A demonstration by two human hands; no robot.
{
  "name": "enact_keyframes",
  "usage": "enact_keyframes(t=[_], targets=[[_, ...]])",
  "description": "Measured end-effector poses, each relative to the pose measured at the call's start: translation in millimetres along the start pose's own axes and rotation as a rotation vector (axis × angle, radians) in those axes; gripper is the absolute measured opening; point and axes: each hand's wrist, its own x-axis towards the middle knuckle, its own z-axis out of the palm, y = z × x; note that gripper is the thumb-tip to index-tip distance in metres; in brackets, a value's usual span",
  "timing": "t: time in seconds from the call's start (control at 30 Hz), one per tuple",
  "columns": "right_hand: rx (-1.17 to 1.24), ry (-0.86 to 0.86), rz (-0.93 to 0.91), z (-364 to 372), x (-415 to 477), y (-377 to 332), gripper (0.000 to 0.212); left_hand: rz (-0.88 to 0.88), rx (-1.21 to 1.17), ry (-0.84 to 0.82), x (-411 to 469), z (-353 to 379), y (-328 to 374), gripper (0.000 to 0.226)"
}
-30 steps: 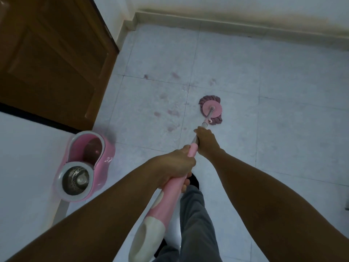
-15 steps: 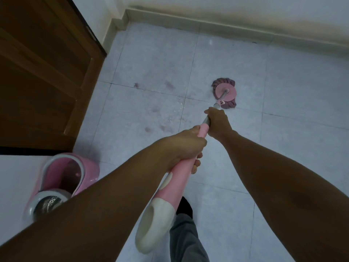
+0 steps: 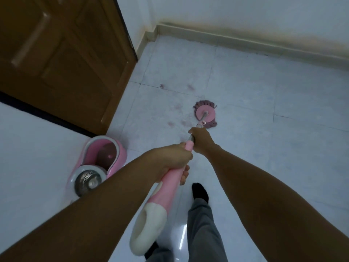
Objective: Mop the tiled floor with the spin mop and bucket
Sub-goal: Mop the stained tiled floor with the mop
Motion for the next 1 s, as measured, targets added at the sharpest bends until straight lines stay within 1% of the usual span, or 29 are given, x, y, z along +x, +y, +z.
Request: enact_keyframes(t=[0.07,0.13,0.23,0.33,0.47,0.5,0.57,0.77,0.9,1.0], targets=[[-0.006,-0.026,-0.015,26.5,-33.7,-33.3,0.025,-0.046,-0.008,0.013,-32.2,-11.5,-38.3,0.015],[-0.01,-0.037,-0.039,52.7,-65.3,-60.9,0.023,-0.084,-0.007,0.019,-62.0,-20.0,-74.5,0.009],[-0.029,-0.052,-0.075,82.7,-101.3,-93.6,0.023,-0.095,0.017,0.014,-96.6,-33.0,-115.6,0.009],[-0.044,-0.095,-0.096,97.9,-123.4,-120.2,0.023,-0.1,0.047,0.016,-119.0,-48.2,-140.8,0.012],[-0.038,-0.111,-0.071,110.6,-130.4,-129.1,0.011,-0.066,0.054,0.028,-125.7,-54.3,-155.5,0.009],[-0.027,-0.103,-0.064,112.5,-128.9,-127.6,0.01,-0.061,0.051,0.025,-123.3,-55.1,-155.6,0.01],[0.001,-0.071,-0.066,113.2,-121.5,-122.8,0.017,-0.062,0.041,0.019,-114.6,-57.4,-150.3,0.011],[0.013,-0.01,-0.054,84.0,-69.8,-99.8,0.03,-0.01,0.03,0.011,-73.3,-59.7,-106.7,0.003],[0.011,0.03,-0.031,56.6,-10.4,-72.1,0.029,0.022,0.032,-0.01,-26.8,-67.2,-61.0,0.027],[0.001,0.047,-0.026,32.3,45.3,-53.4,0.03,0.032,0.029,-0.01,12.6,-78.5,-17.6,0.04]])
